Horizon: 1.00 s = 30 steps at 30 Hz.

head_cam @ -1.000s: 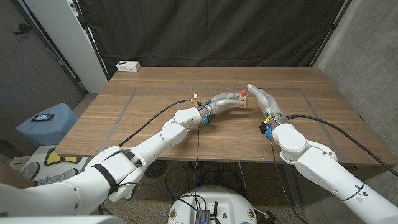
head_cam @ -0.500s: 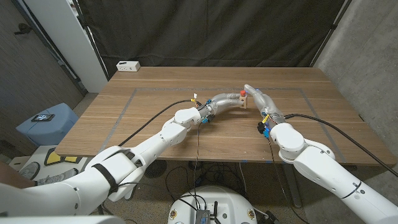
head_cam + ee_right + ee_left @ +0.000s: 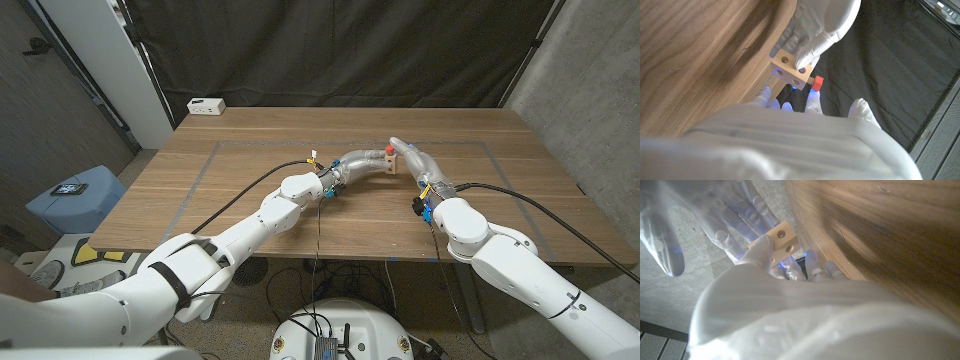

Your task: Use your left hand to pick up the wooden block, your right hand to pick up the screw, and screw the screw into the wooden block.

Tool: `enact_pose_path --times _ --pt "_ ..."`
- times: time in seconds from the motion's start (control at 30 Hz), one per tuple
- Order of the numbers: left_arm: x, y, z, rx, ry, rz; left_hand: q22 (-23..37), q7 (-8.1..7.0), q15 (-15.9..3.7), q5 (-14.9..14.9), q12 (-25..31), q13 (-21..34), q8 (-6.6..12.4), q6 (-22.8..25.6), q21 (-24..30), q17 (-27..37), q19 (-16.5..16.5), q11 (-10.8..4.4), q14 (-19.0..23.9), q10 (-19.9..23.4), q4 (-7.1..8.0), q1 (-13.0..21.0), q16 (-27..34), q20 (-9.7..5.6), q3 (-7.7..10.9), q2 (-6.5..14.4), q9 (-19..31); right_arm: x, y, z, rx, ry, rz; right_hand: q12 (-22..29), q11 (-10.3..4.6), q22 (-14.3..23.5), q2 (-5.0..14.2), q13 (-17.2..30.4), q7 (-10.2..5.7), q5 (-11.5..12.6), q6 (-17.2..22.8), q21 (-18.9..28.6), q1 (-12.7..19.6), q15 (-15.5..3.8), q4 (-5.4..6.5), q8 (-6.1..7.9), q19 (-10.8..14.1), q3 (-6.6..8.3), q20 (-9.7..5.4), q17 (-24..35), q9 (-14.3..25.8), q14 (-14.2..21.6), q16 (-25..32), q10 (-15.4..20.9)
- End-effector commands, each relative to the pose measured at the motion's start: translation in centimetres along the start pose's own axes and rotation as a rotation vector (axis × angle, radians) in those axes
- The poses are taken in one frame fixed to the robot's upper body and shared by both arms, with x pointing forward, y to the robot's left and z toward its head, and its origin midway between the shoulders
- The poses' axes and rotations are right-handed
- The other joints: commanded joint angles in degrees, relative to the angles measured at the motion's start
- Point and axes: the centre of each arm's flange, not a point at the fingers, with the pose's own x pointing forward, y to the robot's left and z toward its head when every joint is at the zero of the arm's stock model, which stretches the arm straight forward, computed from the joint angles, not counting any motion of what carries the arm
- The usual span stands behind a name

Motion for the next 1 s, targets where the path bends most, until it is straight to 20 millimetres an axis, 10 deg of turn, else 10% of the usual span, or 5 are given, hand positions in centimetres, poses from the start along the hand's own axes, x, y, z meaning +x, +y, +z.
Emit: enact_pose_path --times 0.03,1.0 --pt "0.1 -0.1 0.0 -0.002 0.000 -0.004 0.17 -0.06 -3.86 0.43 0.31 0.22 0.22 0.56 0.39 0.20 0.28 -0.21 0.38 0.61 0.34 -0.07 0.30 0.14 0.28 0.45 0.17 -0.3 0.1 0.0 -0.003 0.001 -0.002 0.28 0.11 0.16 0.05 0.18 0.18 -0.04 0.12 0.29 -0.51 0.08 0.28 0.44 -0.49 0.21 0.23 0.05 0.16 -8.03 0.34 -3.97" --pt "0.0 -0.2 -0.2 -0.007 0.006 -0.005 0.17 0.00 -3.82 0.41 0.34 0.20 0.20 0.50 0.40 0.23 0.30 -0.24 0.37 0.64 0.33 -0.10 0.34 0.12 0.24 0.42 0.17 -1.4 0.0 0.0 -0.019 0.008 -0.025 0.41 -0.80 0.16 0.15 0.17 -0.29 0.01 0.59 0.46 -0.52 -0.45 0.07 0.67 -0.38 0.37 0.32 -0.10 0.16 -7.97 0.41 -3.91"
